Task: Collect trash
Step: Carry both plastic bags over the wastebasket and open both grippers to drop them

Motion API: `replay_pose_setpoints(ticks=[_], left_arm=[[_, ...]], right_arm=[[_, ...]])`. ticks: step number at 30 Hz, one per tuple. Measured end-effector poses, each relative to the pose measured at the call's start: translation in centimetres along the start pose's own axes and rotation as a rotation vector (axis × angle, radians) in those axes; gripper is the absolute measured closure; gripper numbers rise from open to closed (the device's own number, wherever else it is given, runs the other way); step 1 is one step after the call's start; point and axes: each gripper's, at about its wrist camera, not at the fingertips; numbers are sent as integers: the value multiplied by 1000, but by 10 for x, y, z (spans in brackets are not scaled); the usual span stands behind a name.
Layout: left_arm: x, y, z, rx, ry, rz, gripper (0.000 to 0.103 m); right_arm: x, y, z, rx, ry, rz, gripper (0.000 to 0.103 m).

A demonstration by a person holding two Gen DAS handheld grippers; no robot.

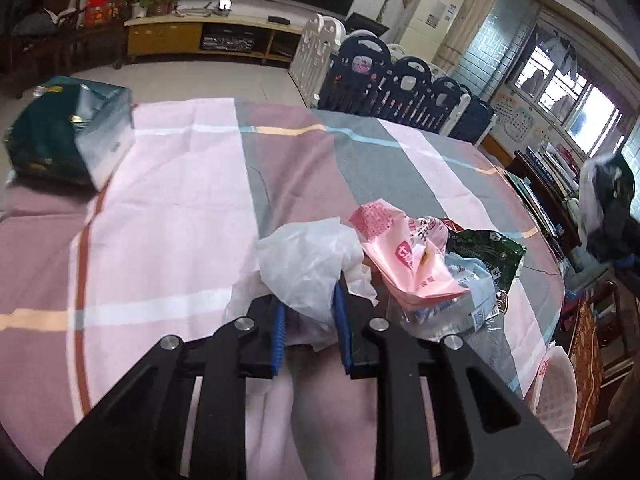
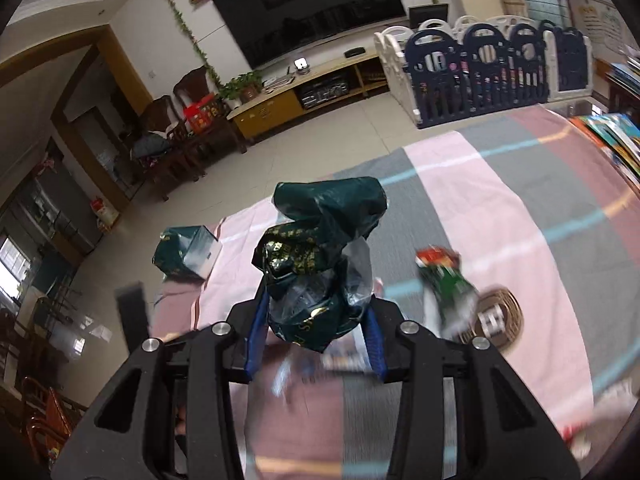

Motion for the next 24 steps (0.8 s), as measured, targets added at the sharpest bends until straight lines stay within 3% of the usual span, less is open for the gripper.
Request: replay_pose_setpoints(ticks=[2,6,9,11,15,24], left_arm=[[-1,12,36,-65,-68,18,81],[-7,43,108,-151,-277,87,81],[-16,63,152,-186,-346,128,81],[-28,71,176,-202,-391,101,81],[-57,80,214,-246,-425,26,81],[-126,96,255,-318,-392,-75,81]], right_arm=[[3,18,21,-1,13,0,61],[14,55,54,10,99,74,61],[19,76,76,6,162,126,61],[22,84,92,-10,168,126,61],[20,90,121,-51,198,136,61],[2,103,171,-90,205,121,61]])
Point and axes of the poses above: each gripper's, at about its wrist camera, not at the fingertips, and z roughly against the way its jaws point, x to its left, y to its underside, and after that the axes turned 2 degrees about z, right-handed
